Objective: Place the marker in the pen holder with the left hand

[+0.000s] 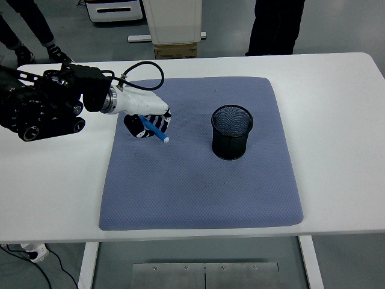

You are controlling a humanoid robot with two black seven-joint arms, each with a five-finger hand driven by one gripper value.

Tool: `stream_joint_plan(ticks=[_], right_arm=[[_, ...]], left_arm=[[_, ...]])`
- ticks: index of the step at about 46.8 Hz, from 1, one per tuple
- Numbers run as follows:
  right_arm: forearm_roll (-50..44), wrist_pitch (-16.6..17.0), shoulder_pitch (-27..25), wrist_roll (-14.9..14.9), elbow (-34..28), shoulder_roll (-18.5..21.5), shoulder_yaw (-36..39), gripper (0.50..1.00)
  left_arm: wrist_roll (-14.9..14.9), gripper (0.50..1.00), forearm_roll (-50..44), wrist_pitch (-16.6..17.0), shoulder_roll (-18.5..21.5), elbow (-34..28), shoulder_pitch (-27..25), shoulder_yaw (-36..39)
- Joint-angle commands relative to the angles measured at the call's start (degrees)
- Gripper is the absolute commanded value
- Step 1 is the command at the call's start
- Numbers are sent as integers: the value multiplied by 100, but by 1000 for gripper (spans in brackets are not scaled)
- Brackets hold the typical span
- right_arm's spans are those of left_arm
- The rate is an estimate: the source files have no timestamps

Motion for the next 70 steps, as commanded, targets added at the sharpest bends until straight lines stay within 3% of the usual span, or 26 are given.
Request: stream_joint_plan(ticks=[1,29,43,70], right_arm=[[0,1,-5,-1,0,0,0,1000],[0,1,-5,-1,0,0,0,1000],[0,1,4,-1,0,0,0,1000],[0,1,4,-1,0,0,0,1000]], left_arm=[[1,500,-214,-69,-2,6,-74,-93],[19,500,-478,-438,-133,331,-373,-1095],[45,500,-1181,-465,-652,481,-356,-1605],[80,500,-2789,-351,-1206,481,-57,-2361]])
